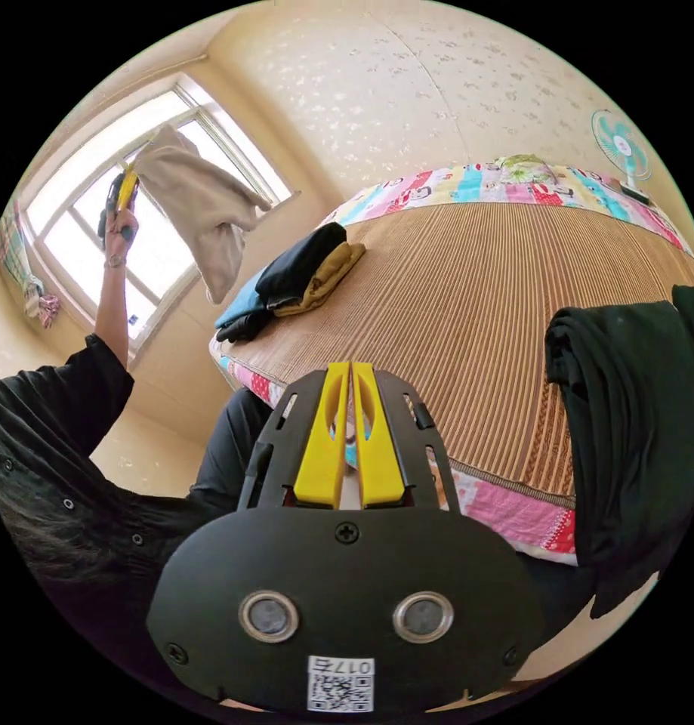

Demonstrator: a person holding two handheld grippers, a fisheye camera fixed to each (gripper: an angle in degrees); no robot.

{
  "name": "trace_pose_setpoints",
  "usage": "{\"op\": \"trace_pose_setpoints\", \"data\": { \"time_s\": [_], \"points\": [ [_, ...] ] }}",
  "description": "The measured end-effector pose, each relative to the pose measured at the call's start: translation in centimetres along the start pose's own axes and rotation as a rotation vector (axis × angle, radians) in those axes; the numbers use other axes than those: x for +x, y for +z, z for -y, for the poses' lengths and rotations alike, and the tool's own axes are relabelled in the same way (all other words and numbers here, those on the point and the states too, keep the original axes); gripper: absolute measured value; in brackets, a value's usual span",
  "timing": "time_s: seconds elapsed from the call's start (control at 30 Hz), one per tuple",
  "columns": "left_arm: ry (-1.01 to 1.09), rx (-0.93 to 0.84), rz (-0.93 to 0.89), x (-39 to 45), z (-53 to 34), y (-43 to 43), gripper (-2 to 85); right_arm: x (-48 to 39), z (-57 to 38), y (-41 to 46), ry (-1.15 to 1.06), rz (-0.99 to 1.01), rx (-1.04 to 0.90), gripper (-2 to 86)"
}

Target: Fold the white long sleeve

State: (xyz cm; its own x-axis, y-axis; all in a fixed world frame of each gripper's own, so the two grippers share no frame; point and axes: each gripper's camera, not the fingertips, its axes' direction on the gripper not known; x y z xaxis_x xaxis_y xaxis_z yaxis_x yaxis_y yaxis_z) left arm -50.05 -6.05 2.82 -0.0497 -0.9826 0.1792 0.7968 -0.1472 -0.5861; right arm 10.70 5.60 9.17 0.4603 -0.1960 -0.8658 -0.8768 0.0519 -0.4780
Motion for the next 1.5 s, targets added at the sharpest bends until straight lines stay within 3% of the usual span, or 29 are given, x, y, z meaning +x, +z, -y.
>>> {"op": "trace_pose_setpoints", "data": {
  "time_s": [0.1,0.2,0.3,0.4,0.5,0.6,0.7,0.77,0.87,1.1,1.27,1.33,1.37,1.4,1.5],
  "points": [
    [0.016,-0.019,-0.231,2.5,4.6,6.9,0.0,-0.1,0.8,-3.0,0.03,0.025,0.145,3.9],
    [0.043,-0.081,-0.308,4.4,7.2,11.9,0.2,0.5,-0.4,-6.8,0.107,0.001,0.289,5.9],
    [0.023,-0.142,-0.255,3.8,5.2,13.7,0.3,1.8,-3.5,-10.9,0.196,-0.062,0.424,7.2],
    [-0.059,-0.25,-0.11,0.2,-2.1,13.9,0.4,3.4,-7.2,-14.0,0.248,-0.15,0.502,7.9],
    [-0.22,-0.441,0.186,-5.3,-13.5,14.5,0.5,5.8,-9.5,-13.9,0.306,-0.144,0.407,7.9],
    [-0.465,-0.667,0.479,-10.0,-25.5,14.6,1.2,7.0,-10.5,-10.7,0.292,-0.099,0.175,5.7],
    [-0.677,-0.628,0.531,-11.1,-32.1,12.1,7.5,6.4,-11.9,-8.0,0.275,-0.098,0.012,4.8],
    [-0.68,-0.596,0.521,-10.3,-32.5,11.7,9.6,5.9,-12.6,-8.0,0.274,-0.131,0.011,4.8],
    [-0.525,-0.614,0.579,-8.6,-29.1,13.5,9.2,5.9,-11.3,-8.3,0.25,-0.163,0.038,5.5],
    [-0.292,-0.742,0.662,-9.6,-19.9,26.0,8.5,7.6,3.9,-4.4,0.072,-0.319,-0.061,8.7],
    [-0.324,-0.989,0.895,-15.8,-20.9,32.6,11.0,12.1,11.9,4.2,0.065,-0.427,-0.336,11.0],
    [-0.358,-1.148,0.995,-18.2,-24.0,33.3,11.7,15.3,11.7,9.0,0.145,-0.463,-0.539,10.8],
    [-0.374,-1.179,0.993,-18.4,-25.0,33.2,11.4,16.2,11.1,10.2,0.185,-0.478,-0.605,10.5],
    [-0.418,-1.208,0.963,-18.5,-26.7,32.6,10.9,16.0,10.3,10.2,0.178,-0.491,-0.551,9.0],
    [-0.521,-1.066,0.84,-16.6,-28.5,29.1,4.9,13.6,8.3,9.5,0.161,-0.486,-0.54,4.8]
  ]
}}
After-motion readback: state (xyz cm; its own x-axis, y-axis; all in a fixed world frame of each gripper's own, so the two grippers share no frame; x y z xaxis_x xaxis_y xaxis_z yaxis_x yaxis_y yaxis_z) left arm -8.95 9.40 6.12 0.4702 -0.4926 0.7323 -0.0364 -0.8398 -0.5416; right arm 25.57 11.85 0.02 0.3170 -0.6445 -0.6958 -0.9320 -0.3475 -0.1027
